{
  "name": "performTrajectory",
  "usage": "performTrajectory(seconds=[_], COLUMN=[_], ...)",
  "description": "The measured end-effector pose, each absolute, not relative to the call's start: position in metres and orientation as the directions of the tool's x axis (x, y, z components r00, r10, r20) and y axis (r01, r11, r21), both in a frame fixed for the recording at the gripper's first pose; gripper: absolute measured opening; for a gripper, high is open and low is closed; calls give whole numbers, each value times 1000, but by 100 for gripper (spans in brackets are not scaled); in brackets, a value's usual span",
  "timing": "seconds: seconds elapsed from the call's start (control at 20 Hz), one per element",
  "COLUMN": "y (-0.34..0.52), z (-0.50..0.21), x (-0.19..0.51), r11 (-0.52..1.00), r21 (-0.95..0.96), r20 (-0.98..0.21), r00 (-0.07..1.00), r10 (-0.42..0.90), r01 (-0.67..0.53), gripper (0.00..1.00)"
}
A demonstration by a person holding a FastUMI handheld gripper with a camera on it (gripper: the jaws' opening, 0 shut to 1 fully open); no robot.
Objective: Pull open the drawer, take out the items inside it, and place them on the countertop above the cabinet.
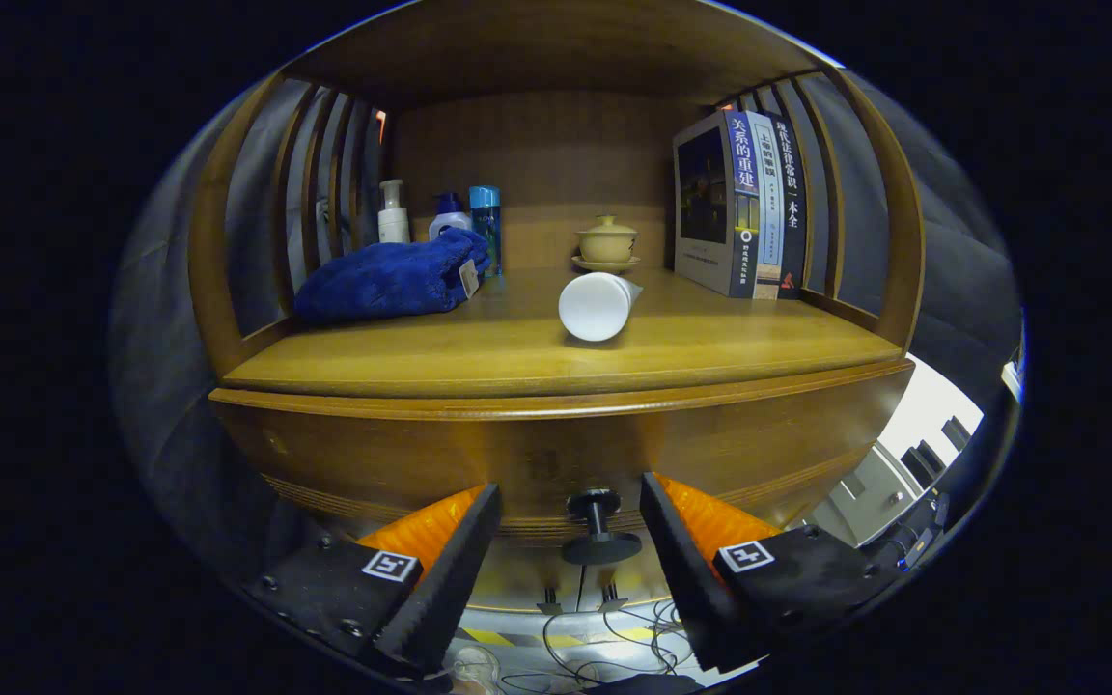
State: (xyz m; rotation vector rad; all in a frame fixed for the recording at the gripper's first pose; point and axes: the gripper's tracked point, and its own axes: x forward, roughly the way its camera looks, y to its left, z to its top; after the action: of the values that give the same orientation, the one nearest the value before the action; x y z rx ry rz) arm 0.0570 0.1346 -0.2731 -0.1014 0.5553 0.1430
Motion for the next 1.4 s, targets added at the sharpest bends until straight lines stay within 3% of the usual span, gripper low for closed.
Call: performTrajectory(seconds=[0.9, 1.4], y=[140, 120], z=[-254, -110], x=[24, 27], r11=[983, 989], r21=[-55, -57], r20=[-511, -261], r00=[851, 958], r10=[124, 116], r01=[-176, -135], gripper=[98, 98])
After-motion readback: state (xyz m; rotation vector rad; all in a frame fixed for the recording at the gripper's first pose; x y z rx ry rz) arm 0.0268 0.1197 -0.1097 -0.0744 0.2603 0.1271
